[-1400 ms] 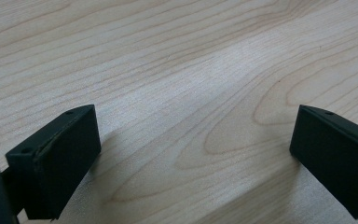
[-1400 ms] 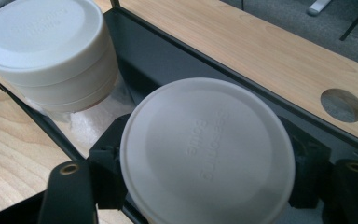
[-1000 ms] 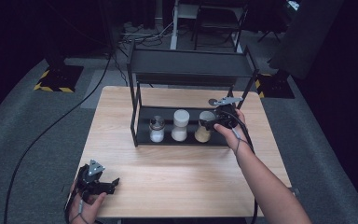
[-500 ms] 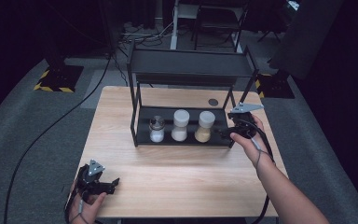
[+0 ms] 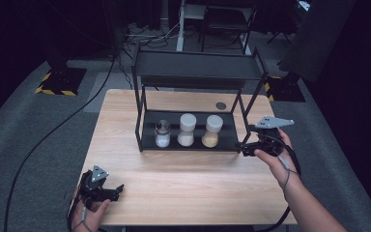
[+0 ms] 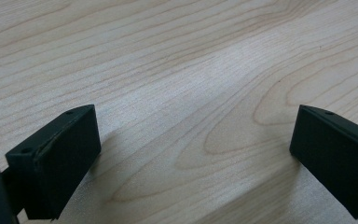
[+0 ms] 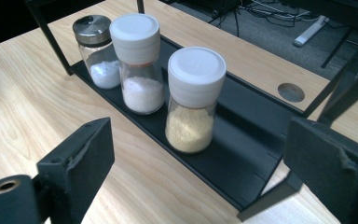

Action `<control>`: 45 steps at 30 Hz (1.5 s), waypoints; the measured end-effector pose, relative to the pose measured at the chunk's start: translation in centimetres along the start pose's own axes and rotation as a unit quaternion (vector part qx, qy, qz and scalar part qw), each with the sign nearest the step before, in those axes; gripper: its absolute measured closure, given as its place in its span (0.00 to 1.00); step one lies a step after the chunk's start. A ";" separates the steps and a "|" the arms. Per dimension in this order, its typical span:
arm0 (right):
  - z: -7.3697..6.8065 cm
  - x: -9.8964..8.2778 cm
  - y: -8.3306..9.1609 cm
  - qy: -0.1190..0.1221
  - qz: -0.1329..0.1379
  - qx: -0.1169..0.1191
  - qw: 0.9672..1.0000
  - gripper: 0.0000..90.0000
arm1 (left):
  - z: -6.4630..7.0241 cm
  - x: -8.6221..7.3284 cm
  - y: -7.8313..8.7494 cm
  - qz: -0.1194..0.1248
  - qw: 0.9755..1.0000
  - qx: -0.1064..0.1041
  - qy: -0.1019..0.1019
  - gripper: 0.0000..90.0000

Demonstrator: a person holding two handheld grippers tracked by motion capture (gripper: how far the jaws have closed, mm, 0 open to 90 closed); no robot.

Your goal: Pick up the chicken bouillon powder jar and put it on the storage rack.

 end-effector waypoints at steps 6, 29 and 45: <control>-0.1 -1.0 1.2 -0.003 0.004 0.000 1.000 0.08 | 0.0 0.0 0.0 -0.001 1.000 0.000 0.000 0.01; 0.8 -8.5 2.1 -0.037 0.006 -0.004 0.999 0.06 | 0.0 0.0 0.0 -0.001 1.000 0.000 0.000 0.01; 0.2 -13.9 0.3 -0.058 -0.025 -0.012 0.998 0.06 | 0.0 0.0 0.0 -0.001 1.000 0.001 0.001 0.01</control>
Point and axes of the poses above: each handheld gripper's, and its own axes: y roughly backward along the jaws, x roughly out of its top, z roughly to its right, the point moved 9 cm from there along -y, roughly forward along the jaws, and after that the axes turned 1 degree about x, right-handed, at the moved point
